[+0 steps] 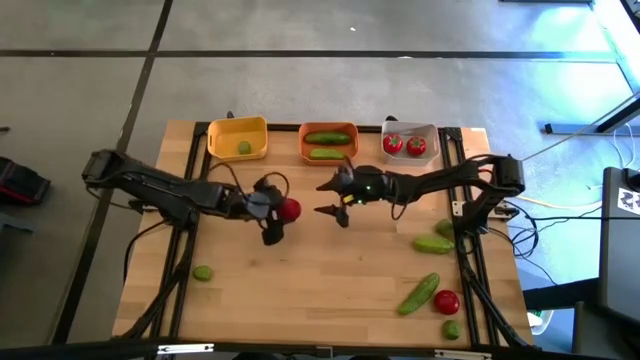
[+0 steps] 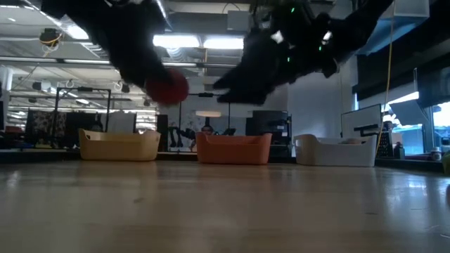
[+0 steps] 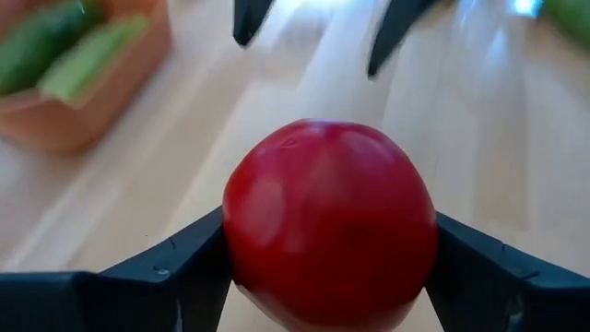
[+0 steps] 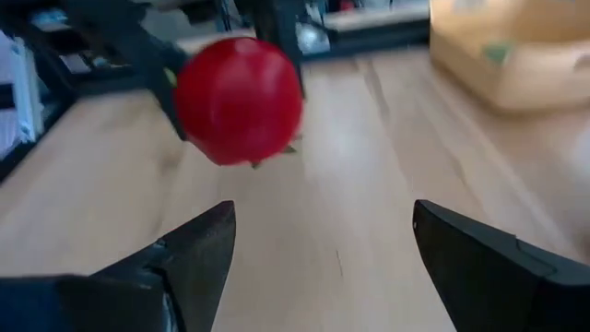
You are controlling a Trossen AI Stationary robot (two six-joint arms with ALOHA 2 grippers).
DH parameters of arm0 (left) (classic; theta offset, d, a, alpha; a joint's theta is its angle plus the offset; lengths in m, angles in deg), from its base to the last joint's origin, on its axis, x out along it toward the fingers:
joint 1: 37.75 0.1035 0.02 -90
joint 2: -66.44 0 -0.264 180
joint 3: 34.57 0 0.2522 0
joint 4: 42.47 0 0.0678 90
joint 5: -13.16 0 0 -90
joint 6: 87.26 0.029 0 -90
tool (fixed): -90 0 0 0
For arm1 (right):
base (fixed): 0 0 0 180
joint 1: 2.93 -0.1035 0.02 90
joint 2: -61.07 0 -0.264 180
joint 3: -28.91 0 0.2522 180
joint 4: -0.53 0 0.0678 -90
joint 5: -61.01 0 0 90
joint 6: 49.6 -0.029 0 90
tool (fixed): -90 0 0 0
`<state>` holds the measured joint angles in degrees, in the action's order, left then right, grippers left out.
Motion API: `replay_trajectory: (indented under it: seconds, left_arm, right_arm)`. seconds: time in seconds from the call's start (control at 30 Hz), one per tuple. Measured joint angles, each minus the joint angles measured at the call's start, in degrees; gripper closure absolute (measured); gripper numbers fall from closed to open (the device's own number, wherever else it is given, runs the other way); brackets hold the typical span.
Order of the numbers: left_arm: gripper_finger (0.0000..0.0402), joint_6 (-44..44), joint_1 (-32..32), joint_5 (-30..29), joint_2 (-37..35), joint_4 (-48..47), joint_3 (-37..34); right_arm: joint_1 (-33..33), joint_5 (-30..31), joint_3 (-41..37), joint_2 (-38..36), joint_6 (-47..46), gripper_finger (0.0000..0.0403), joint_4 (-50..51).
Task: Sort produce into baskets
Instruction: Put the tomato into the white bin
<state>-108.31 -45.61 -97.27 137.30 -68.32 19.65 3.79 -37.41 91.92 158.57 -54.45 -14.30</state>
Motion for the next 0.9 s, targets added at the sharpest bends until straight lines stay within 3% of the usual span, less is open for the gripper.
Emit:
replay_trajectory:
  seconds: [0.3,0.5,0.7,0.9]
  left_arm:
    - [0.0109,3.1,2.8,1.4,-3.8,9.3,0.0]
    - [0.0109,-0.4,4.3,3.8,-1.4,19.5,0.0]
    - [0.0108,-5.4,4.3,6.0,1.5,29.5,0.1]
    - [0.0108,-7.5,4.3,4.4,3.5,36.8,-0.1]
  right_arm:
    - [-1.2,1.3,0.6,-5.8,10.4,0.0084,-1.2]
    - [-6.8,9.5,0.9,-5.8,20.9,0.0084,-4.0]
    - [-12.3,26.1,0.7,-5.7,31.9,0.0084,-8.5]
    - [-13.2,30.4,0.6,-5.7,34.7,0.0084,-11.3]
